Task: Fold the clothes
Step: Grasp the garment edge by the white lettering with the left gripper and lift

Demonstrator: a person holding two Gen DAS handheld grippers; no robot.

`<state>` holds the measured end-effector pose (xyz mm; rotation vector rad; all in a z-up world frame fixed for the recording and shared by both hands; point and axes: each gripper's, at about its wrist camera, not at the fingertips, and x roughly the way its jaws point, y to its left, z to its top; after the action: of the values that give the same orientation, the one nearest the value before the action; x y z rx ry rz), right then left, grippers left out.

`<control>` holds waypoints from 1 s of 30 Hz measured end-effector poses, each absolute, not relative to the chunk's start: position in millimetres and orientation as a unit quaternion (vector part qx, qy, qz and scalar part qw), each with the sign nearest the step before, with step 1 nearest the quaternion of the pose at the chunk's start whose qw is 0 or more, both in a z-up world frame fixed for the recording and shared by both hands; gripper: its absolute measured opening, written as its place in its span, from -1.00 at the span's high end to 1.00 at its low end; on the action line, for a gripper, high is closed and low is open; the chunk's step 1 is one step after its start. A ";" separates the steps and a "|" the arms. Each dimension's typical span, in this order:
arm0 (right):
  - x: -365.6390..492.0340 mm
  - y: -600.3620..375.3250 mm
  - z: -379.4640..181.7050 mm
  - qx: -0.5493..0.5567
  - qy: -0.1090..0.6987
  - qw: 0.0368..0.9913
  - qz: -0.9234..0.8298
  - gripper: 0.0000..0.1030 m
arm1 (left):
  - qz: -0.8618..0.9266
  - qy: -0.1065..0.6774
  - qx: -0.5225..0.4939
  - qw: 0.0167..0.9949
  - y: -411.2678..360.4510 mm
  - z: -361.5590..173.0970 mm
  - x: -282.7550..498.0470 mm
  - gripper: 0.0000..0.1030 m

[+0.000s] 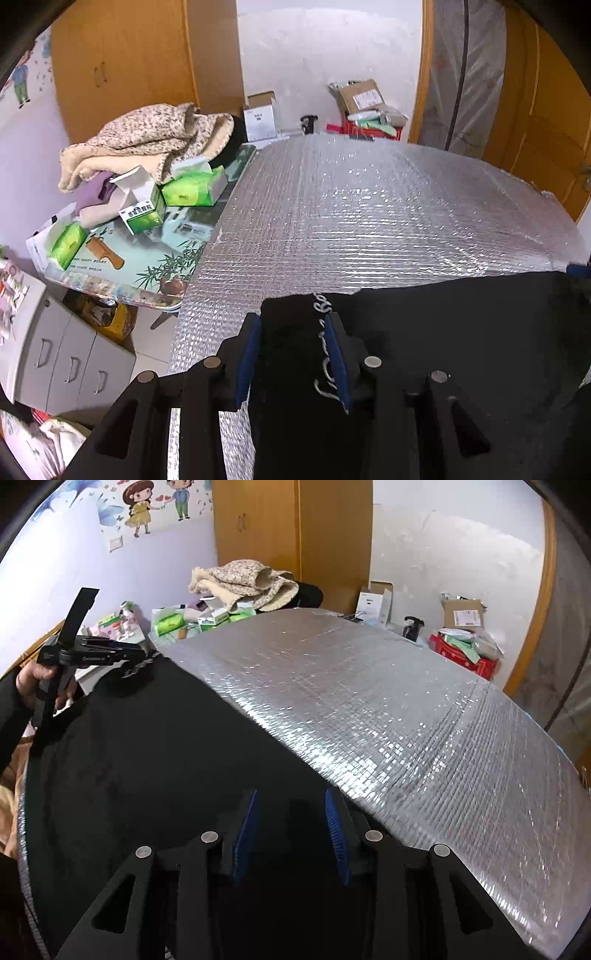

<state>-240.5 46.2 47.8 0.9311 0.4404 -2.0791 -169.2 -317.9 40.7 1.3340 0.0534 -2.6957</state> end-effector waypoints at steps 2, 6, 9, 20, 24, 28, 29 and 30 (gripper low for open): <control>-252.3 45.1 44.5 0.374 0.176 0.399 -0.819 0.21 | -0.891 0.014 0.449 0.058 -317.7 36.6 -175.2 0.29; -270.2 43.9 34.3 0.387 0.187 0.396 -0.811 0.20 | -0.885 0.001 0.462 0.051 -316.4 27.0 -185.8 0.23; -280.5 44.2 24.8 0.398 0.197 0.396 -0.804 0.20 | -0.883 0.008 0.467 0.046 -319.6 20.5 -191.1 0.21; -266.8 41.0 15.4 0.394 0.225 0.417 -0.788 0.88 | -0.883 0.007 0.468 0.046 -318.1 13.3 -194.0 0.33; -261.6 34.7 17.6 0.390 0.236 0.404 -0.793 0.91 | -0.888 -0.010 0.457 0.059 -312.3 20.6 -191.4 0.44; -251.7 38.2 37.5 0.371 0.233 0.397 -0.806 0.92 | -0.903 -0.007 0.425 0.065 -311.2 40.3 -180.0 0.47; -248.2 40.6 44.3 0.364 0.229 0.398 -0.810 0.92 | -0.908 -0.004 0.414 0.066 -311.4 47.0 -176.0 0.47; -244.7 43.1 51.3 0.357 0.225 0.399 -0.814 0.92 | -0.913 -0.001 0.403 0.067 -311.4 54.5 -171.5 0.47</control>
<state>-244.7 43.1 51.3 0.9028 0.5697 -2.0612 -171.5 -311.4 54.5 1.2137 -0.0036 -2.7519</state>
